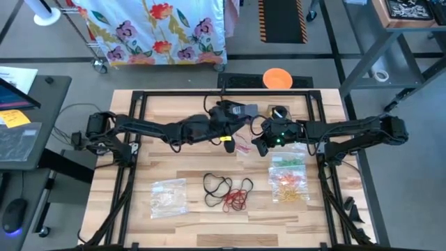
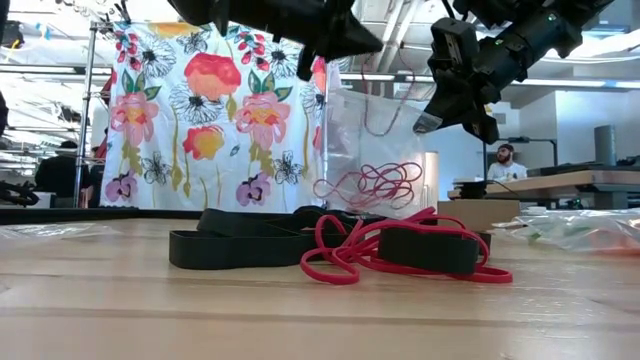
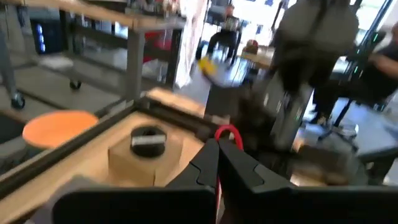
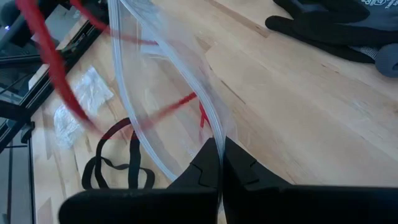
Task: Sort rubber bands
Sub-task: Put the red rubber band into the transparent zip bag
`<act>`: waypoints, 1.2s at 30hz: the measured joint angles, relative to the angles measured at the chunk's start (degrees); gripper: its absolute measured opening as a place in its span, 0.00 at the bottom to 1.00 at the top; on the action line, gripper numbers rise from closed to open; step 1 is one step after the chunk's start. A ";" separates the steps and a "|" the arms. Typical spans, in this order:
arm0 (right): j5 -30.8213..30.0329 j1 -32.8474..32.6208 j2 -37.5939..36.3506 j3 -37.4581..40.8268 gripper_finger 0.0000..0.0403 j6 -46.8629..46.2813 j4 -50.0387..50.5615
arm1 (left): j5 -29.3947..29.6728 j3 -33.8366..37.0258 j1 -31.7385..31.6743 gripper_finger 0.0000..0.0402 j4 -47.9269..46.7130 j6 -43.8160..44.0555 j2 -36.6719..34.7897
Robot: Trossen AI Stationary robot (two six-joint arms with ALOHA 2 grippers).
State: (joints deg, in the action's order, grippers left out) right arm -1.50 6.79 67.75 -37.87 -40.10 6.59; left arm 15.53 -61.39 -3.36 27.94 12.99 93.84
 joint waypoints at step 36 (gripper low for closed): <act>-0.04 0.00 0.00 0.00 0.00 0.00 0.00 | -14.32 0.04 -0.92 0.00 -10.78 -22.75 0.02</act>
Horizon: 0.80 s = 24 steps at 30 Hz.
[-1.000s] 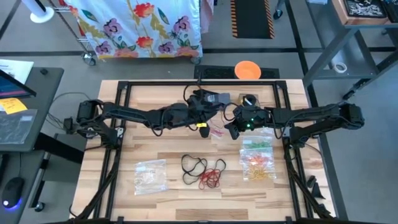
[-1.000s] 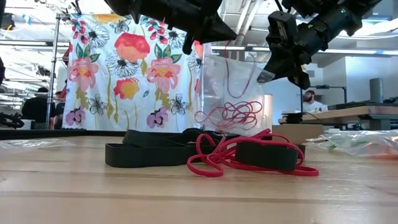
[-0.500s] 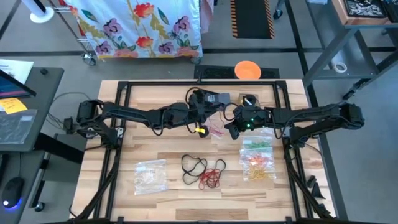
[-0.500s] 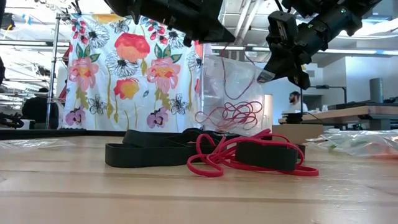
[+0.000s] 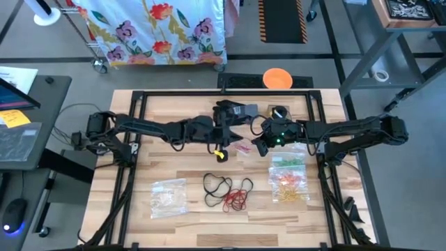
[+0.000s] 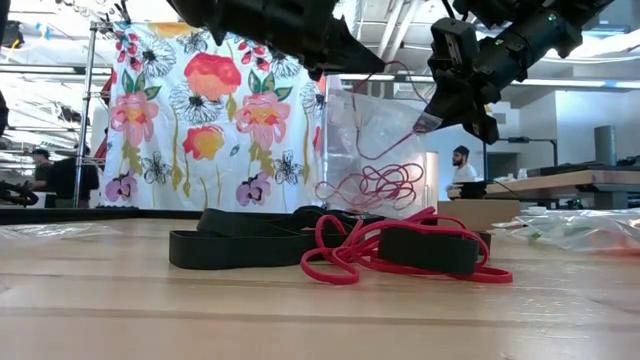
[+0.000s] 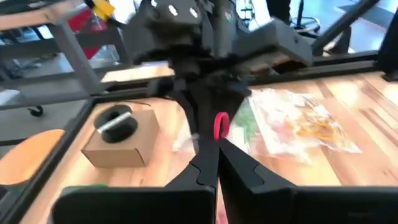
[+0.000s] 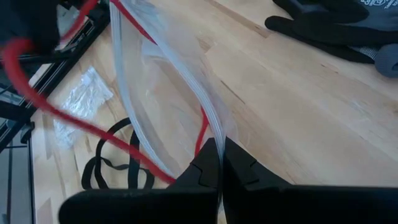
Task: Sort rubber bands
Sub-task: Put the red rubber band into the transparent zip bag
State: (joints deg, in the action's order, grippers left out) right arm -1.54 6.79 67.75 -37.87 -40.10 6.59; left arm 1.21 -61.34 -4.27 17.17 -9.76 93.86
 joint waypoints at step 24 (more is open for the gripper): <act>0.00 0.00 0.00 0.00 0.00 0.04 -1.51 | 4.33 0.00 -0.30 0.24 -3.58 6.01 0.00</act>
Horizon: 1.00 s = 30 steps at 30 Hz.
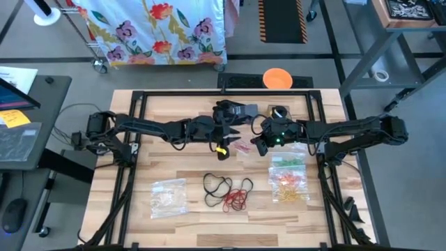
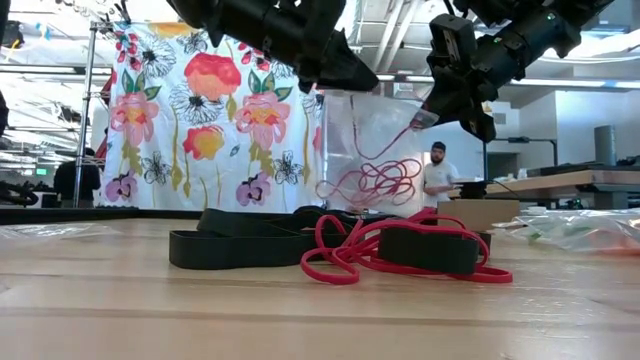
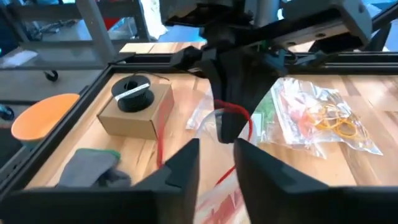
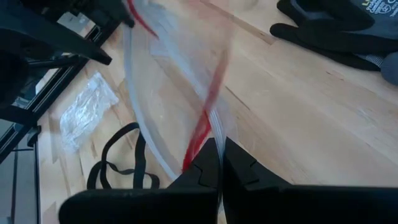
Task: Sort rubber bands
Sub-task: Put the red rubber band into the transparent zip bag
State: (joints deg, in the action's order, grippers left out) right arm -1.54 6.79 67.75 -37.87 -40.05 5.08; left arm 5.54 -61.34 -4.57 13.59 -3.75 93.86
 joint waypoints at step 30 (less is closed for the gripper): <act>-4.14 4.64 0.02 0.02 0.00 17.66 6.80 | 17.23 0.02 6.31 0.34 -8.72 3.40 -9.20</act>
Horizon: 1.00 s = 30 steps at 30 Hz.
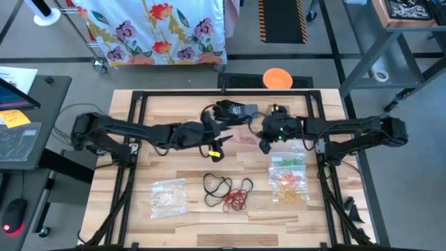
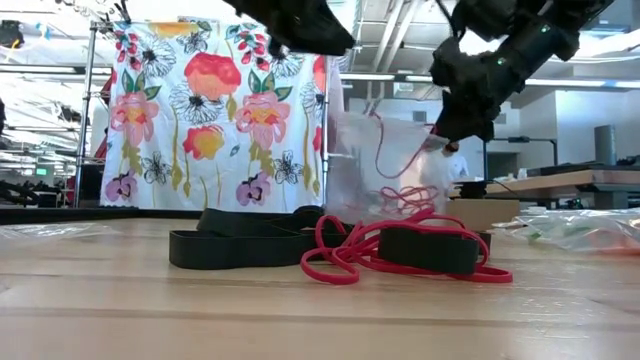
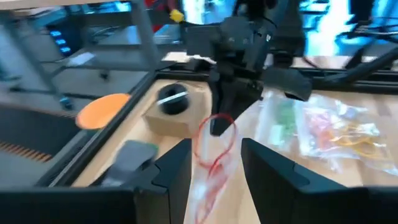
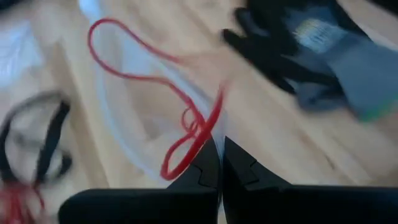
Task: Sort rubber bands
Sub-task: Put the red rubber band into the transparent zip bag
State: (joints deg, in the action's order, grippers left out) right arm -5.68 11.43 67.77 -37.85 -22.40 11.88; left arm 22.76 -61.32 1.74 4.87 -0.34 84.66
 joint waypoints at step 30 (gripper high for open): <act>-10.61 2.02 0.03 0.00 0.00 5.77 -3.20 | 14.03 2.51 3.78 0.34 -14.11 10.69 -3.04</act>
State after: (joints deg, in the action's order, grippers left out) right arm -16.29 13.45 67.80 -37.85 -16.63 8.68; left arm 36.80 -58.81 5.52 -9.24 10.35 81.62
